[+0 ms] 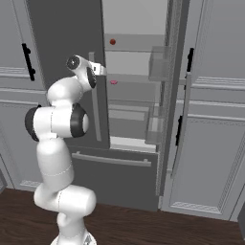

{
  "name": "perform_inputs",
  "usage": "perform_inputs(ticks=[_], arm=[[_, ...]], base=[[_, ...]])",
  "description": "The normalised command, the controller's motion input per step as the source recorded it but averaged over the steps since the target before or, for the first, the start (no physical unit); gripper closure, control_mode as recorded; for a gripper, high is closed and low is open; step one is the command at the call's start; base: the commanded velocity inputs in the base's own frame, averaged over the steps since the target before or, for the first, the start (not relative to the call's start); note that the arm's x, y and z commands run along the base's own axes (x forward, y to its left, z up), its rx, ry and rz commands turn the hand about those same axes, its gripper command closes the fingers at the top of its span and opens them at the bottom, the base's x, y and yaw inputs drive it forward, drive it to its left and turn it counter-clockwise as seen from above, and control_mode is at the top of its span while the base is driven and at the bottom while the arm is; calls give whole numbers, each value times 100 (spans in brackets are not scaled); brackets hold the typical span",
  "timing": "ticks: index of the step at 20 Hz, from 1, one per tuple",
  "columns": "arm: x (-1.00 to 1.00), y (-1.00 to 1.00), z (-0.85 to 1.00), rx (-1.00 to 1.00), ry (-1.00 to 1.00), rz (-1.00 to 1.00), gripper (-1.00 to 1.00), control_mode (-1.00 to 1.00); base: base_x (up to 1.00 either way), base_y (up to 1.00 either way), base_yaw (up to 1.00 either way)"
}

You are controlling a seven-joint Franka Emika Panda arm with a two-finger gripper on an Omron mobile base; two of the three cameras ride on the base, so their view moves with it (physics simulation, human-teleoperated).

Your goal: Take the strawberry from the fridge and place it on top of the pancake, located on the dining counter.

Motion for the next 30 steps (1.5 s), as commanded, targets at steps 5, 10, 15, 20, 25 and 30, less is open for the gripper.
perform_inputs(ticks=[5, 10, 15, 20, 25, 30], arm=[[6, 6, 0, 0, 0, -2, 100, -100], [-38, 21, 0, 0, 0, -8, 100, -100], [-74, 47, 0, 0, 0, -12, 100, -100], [-91, 71, 0, -2, 0, -13, 100, -100], [-88, 81, 0, -1, 0, -13, 100, -100], [-66, 79, 0, 0, 0, -13, 100, -100]], base=[[0, 0, 0], [0, 0, 0], [0, 0, 0], [0, 0, 0], [0, 0, 0], [0, 0, 0]])
